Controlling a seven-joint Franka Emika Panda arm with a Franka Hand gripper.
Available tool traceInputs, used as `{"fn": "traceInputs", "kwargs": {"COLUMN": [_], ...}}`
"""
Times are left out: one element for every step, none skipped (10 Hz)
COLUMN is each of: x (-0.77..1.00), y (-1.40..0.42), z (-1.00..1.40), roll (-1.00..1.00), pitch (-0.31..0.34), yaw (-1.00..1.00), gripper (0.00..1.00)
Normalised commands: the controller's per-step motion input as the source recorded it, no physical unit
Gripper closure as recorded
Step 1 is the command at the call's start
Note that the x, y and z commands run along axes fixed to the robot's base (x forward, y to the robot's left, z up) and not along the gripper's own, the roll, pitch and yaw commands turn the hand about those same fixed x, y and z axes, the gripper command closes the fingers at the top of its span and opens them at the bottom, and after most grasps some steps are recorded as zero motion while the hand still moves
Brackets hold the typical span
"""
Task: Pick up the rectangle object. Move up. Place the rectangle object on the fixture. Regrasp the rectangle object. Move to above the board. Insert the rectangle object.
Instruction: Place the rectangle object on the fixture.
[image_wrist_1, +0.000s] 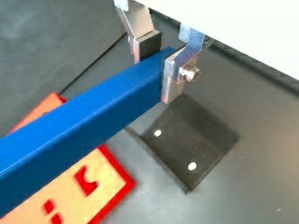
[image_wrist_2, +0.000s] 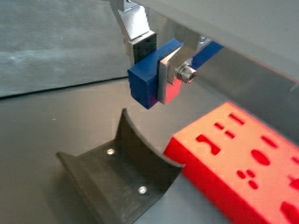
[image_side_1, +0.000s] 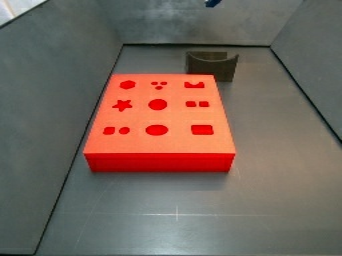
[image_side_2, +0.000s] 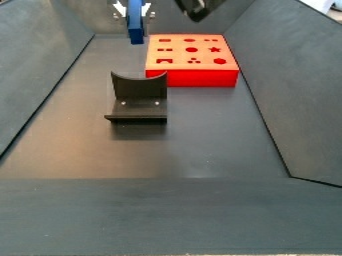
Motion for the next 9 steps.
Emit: {"fn": "traceInputs", "kwargs": {"x": [0.09,0.08,0.1,0.11,0.12,0.13,0.14,0.14,0.15], "y": [0.07,0.05,0.06,0.07,0.08,0.08,0.08,0.09,0.09], "z": [-0.01,-0.01,-1.0,-1.0,-1.0,-1.0,-1.0,-1.0,-1.0], "roll": [-0.4,-0.25,-1.0,-1.0,-1.0,-1.0,-1.0,-0.95,-0.84], "pitch": [0.172,0.128,0.026,0.009,0.025,0.042,0.046,0.042,0.037], "yaw": [-0.11,-0.12,-0.16,-0.17,-0.16,-0.16,-0.16,-0.16,-0.15], "gripper": [1.0,1.0,1.0,1.0,1.0,1.0,1.0,1.0,1.0]}}
